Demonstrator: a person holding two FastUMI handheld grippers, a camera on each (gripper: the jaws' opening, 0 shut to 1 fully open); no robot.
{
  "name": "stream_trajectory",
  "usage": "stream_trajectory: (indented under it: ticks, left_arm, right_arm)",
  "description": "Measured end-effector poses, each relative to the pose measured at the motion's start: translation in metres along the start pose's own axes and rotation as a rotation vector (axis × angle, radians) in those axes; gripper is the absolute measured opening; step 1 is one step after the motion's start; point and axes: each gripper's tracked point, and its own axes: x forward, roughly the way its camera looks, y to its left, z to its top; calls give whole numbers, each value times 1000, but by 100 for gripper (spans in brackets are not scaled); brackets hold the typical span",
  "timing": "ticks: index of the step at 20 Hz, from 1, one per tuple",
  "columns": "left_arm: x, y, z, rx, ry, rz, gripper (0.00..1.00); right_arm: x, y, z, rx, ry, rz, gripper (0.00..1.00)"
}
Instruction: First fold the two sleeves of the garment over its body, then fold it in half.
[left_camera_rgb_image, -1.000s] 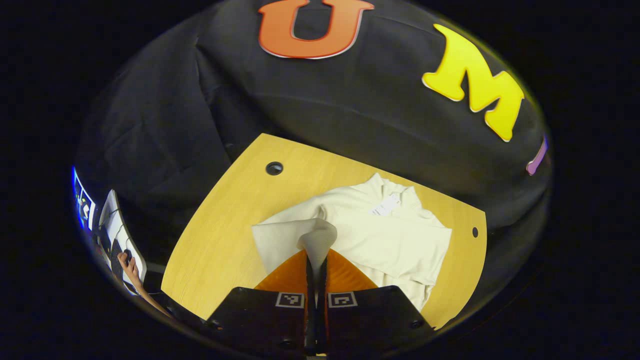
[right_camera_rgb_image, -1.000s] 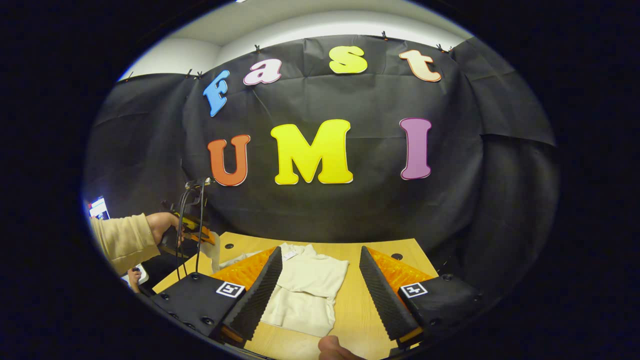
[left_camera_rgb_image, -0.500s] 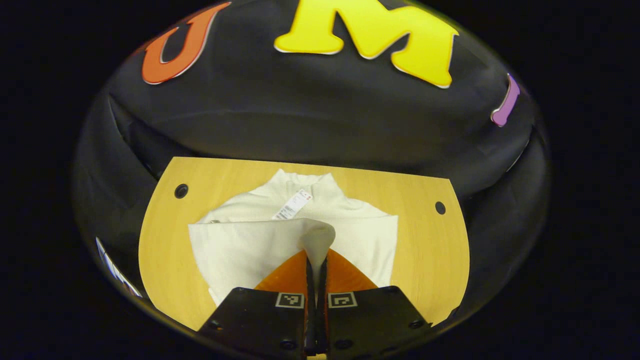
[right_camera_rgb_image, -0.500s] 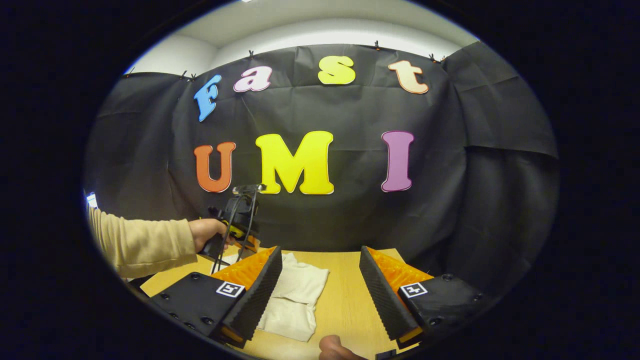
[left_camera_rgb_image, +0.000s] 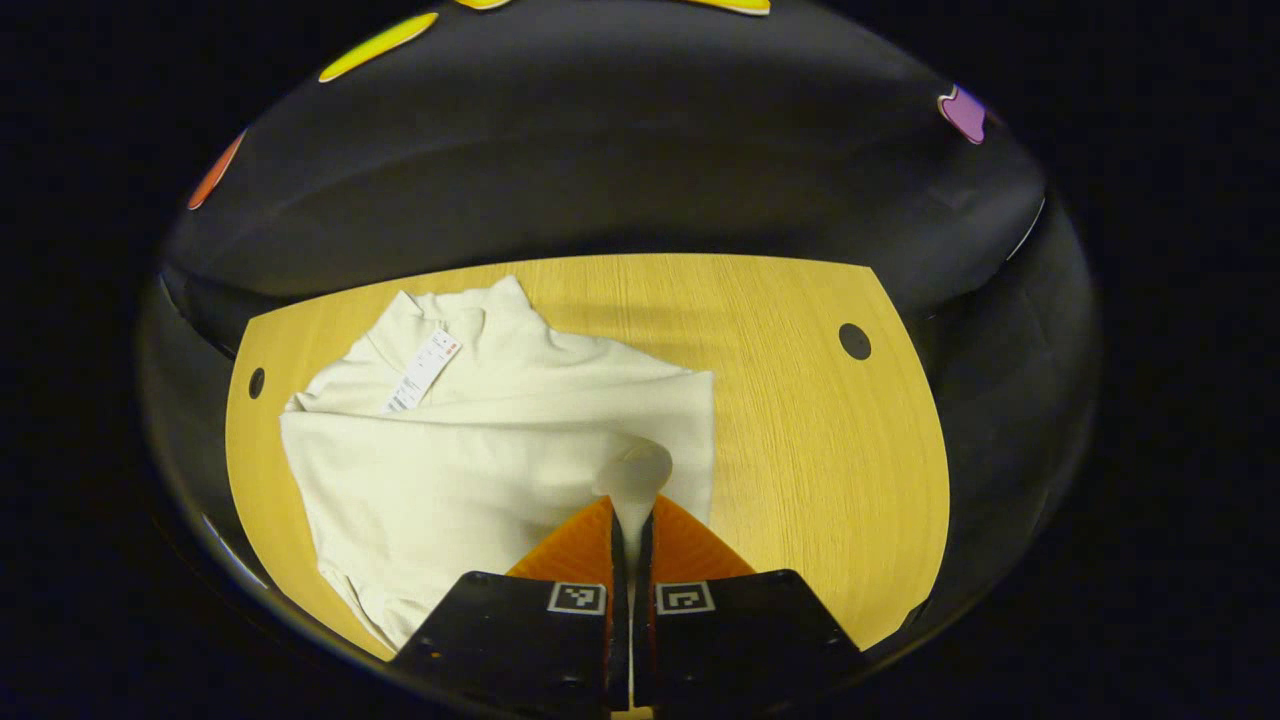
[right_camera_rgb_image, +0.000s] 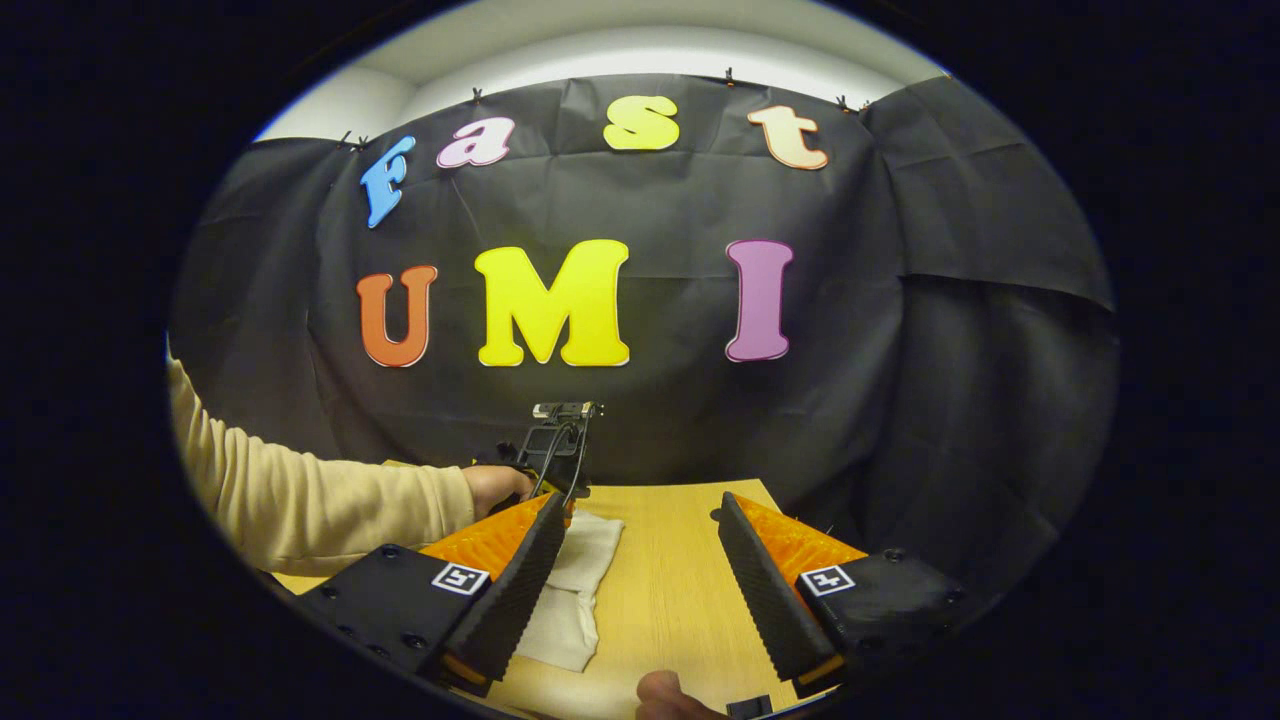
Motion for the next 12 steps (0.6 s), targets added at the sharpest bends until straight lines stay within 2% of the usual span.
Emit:
stream_trajectory:
  ticks: [1, 2, 3, 5, 6, 7, 8, 9, 10, 12]
  left_arm:
    - [5, -3, 0, -1, 8, 11, 5]
    - [13, -13, -18, -4, 7, 17, 7]
    - [10, -4, -1, -7, 3, 18, 7]
    - [10, -11, 5, -5, -29, 23, 18]
    - [10, -13, 6, -7, -40, 18, 33]
    - [7, -13, 6, -10, -47, 17, 44]
    - [2, -12, 7, -17, -56, 28, 72]
    - [-3, -10, 7, -24, -68, 35, 70]
    - [-10, -7, 8, -34, -88, 41, 78]
    - [-34, 1, 21, -55, -195, 34, 85]
  right_arm:
    - [0, -7, -2, 6, 7, -15, 97]
    - [-1, -14, -3, 10, 10, -26, 97]
    - [0, -19, -5, 13, 13, -38, 97]
    - [1, -25, -10, 28, 27, -46, 96]
    - [2, -29, -13, 36, 36, -51, 96]
    - [5, -32, -15, 40, 46, -62, 97]
    - [5, -35, -18, 45, 53, -62, 97]
    - [5, -35, -20, 52, 60, -61, 97]
    - [5, -36, -20, 58, 63, -59, 97]
    - [8, -38, -22, 55, 60, -64, 96]
